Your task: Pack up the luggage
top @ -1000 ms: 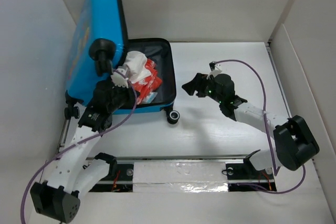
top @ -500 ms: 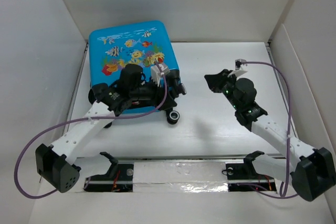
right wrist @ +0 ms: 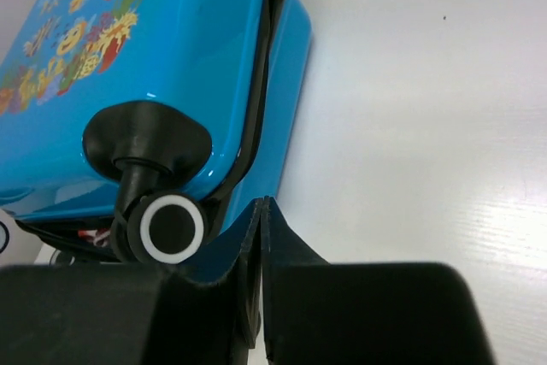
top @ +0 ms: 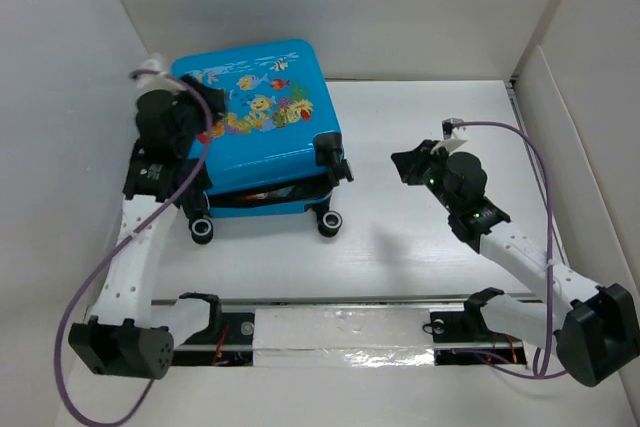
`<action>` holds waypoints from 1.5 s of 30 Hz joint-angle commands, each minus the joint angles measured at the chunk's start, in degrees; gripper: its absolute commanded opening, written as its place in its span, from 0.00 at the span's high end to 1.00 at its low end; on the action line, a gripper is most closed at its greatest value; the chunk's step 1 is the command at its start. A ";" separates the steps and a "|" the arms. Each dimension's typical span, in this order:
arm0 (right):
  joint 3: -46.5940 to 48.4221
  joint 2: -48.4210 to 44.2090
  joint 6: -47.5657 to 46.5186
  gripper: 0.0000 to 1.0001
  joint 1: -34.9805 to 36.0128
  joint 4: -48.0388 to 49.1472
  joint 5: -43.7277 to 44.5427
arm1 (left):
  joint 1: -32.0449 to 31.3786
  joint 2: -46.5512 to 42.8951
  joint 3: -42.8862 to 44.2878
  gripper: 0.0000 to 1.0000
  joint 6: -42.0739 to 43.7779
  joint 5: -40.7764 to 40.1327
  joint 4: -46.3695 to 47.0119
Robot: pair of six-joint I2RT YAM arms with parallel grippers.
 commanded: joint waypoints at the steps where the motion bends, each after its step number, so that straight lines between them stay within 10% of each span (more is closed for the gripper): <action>1: -1.91 -1.95 -1.33 0.96 -0.20 1.36 -0.88 | 12.77 -5.64 -5.77 0.65 -14.36 -19.46 3.22; 8: -5.26 -2.66 -1.59 0.95 -0.72 2.77 -1.40 | 33.09 4.08 -8.09 0.65 -14.38 -16.04 -0.27; 19: -5.96 -7.49 -1.59 0.93 -1.26 1.89 -1.41 | 30.66 22.64 -15.12 0.68 -8.83 -20.00 0.34; 30: -5.09 -12.23 -2.03 0.91 -5.03 -5.12 -0.44 | 2.55 13.27 -30.93 0.71 -24.37 -13.93 13.06; 37: -4.47 -20.23 -1.68 0.78 -13.11 -11.64 1.23 | -30.22 5.60 -36.58 0.70 -33.25 -18.84 16.17; 45: -2.18 -23.22 -2.91 0.28 -14.35 -14.89 -5.28 | -50.56 -8.50 -29.01 0.63 -38.04 -47.22 -2.48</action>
